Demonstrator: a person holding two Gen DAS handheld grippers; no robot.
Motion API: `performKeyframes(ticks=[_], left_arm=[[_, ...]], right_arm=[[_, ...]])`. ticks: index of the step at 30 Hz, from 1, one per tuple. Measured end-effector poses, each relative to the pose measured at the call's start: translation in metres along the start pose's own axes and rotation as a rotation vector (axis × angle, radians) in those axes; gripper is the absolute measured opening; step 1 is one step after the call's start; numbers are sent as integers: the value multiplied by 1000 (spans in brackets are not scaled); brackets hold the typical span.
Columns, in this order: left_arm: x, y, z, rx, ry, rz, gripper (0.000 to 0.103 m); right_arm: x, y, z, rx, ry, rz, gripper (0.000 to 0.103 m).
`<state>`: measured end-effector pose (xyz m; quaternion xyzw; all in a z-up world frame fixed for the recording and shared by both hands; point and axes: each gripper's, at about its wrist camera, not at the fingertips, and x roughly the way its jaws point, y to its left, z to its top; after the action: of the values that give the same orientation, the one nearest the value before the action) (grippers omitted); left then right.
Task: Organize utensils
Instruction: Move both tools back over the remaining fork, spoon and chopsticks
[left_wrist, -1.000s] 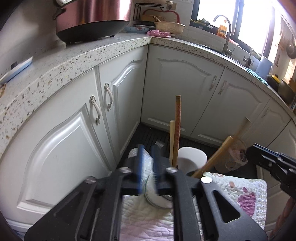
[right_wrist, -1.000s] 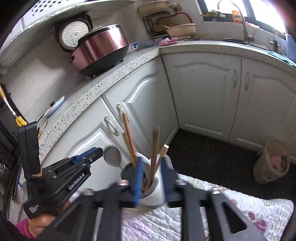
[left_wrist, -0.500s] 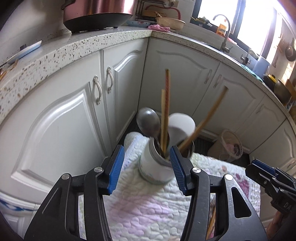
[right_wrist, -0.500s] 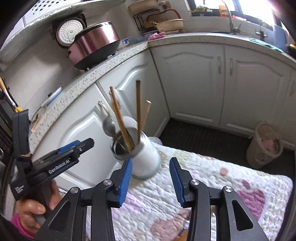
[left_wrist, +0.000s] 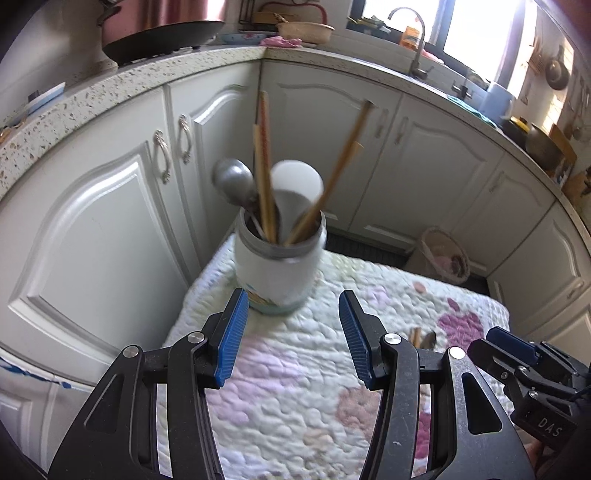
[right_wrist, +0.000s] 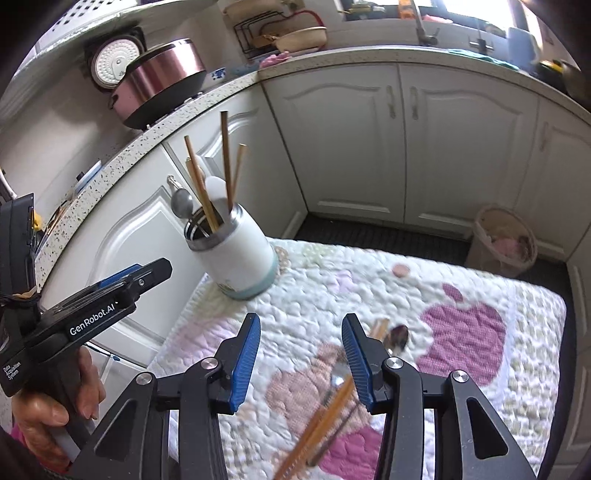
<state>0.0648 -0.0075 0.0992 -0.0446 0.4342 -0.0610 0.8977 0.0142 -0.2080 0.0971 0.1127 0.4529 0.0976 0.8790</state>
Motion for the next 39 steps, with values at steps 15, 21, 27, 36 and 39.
performKeyframes(ticks=[15,21,27,36,39], left_arm=[[9,-43,-37,31,91,-72,51],[15,-56,-47,50,119,-86,51],[25,-64,-54,63,156,-97,51],[43,-67,-62,70,206,-108,51],[48,-67,-63,69,215,-108,51]], right_arm=[[-29,-63,-50,80,19,-116,45],[-23,-77,-64,113,46,-122,45],[-18,-80,-70,117,63,-116,45],[-3,-81,-74,117,96,-94,45],[3,-81,-73,113,102,-94,45]])
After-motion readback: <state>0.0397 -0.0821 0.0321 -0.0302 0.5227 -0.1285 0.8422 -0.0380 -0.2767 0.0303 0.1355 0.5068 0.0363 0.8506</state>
